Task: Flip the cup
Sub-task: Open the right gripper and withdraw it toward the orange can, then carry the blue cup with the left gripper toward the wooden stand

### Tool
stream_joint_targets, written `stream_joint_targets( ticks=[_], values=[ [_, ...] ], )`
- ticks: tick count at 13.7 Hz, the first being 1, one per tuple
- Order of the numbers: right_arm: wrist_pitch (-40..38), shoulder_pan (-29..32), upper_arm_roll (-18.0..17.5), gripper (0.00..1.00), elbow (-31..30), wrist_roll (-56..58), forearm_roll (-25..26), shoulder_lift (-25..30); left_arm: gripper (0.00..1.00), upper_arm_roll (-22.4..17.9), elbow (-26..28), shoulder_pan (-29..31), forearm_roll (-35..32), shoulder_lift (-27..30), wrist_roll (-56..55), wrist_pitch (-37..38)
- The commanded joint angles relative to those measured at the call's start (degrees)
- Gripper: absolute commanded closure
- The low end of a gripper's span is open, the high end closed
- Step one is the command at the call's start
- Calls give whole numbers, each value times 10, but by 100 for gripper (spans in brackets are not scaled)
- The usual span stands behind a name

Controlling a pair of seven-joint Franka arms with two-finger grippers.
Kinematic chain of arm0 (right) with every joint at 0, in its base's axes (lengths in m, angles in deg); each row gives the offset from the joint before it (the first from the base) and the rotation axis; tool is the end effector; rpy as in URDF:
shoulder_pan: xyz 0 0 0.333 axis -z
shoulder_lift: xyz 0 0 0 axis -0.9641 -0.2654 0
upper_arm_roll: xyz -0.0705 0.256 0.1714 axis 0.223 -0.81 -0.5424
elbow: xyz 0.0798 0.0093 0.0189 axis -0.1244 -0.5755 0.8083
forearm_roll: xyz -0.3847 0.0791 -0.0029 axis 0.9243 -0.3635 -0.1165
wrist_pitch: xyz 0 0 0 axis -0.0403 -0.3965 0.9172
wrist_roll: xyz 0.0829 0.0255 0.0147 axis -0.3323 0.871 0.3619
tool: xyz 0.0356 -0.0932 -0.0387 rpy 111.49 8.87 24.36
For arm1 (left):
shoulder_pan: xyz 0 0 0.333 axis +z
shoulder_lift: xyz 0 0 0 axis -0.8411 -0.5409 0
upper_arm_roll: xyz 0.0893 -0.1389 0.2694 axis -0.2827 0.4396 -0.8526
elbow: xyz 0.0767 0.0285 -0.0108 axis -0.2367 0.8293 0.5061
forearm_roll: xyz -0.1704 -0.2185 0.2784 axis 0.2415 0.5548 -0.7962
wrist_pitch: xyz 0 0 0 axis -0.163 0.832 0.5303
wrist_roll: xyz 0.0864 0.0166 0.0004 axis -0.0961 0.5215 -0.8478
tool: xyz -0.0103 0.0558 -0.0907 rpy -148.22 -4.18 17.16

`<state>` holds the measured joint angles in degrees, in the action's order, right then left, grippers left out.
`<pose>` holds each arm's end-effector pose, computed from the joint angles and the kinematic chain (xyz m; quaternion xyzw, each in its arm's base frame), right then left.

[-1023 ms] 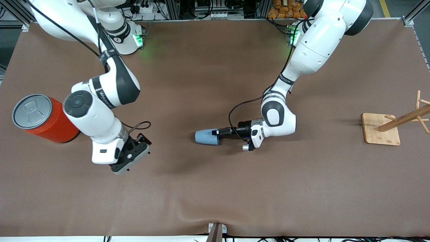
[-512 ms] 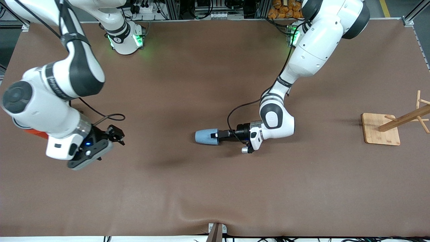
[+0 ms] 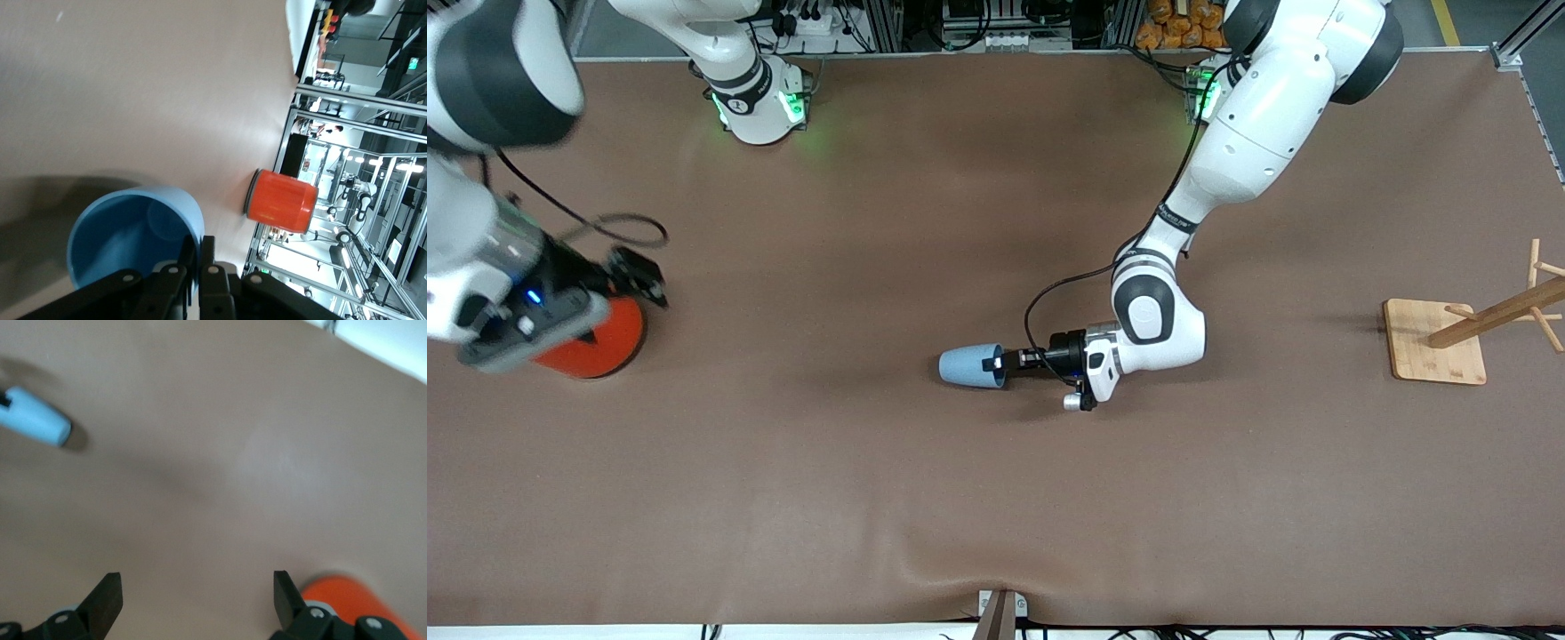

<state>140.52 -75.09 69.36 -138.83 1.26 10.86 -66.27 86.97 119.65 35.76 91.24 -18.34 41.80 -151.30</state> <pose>0.6038 0.0556 0.5927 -0.9736 -0.2270 -0.0038 0.0247 0.5950 -0.3849 0.1542 0.8057 0.1094 -0.0471 0.5803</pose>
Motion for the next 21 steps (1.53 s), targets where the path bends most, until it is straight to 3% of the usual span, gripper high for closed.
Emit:
stream_joint_targets(
  ticks=[1, 3, 7, 10, 13, 15, 17, 19, 21],
  values=[
    [-43, -6, 55, 0, -27, -9, -3, 46, 100, -3, 10, 21, 5, 52, 4, -5],
    [-87, -4, 76, 0, -26, -12, 16, 59, 100, -3, 6, 38, -23, 76, -27, -5],
    [-132, 7, 81, 0, -26, -97, 28, 87, 100, -2, 8, 73, -194, 125, -202, -3],
    [-129, 9, 81, 0, -24, -102, 38, 97, 100, -4, 66, 95, -266, 183, -255, -1],
    [-112, 7, 79, 0, -26, -102, 32, 110, 100, -4, 108, 137, -467, 238, -337, 18],
    [-105, 6, 77, 0, -26, -102, 30, 111, 100, -4, 119, 177, -600, 272, -386, 89],
    [-110, 7, 78, 0, -23, -101, 30, 110, 100, -4, 160, 211, -735, 306, -394, 109],
    [-110, 9, 80, 0, -25, -103, 33, 110, 100, -3, 185, 254, -844, 313, -392, 107],
    [-104, 14, 81, 0, -20, -114, 19, 103, 100, -3, 205, 280, -893, 311, -390, 90]
  ],
)
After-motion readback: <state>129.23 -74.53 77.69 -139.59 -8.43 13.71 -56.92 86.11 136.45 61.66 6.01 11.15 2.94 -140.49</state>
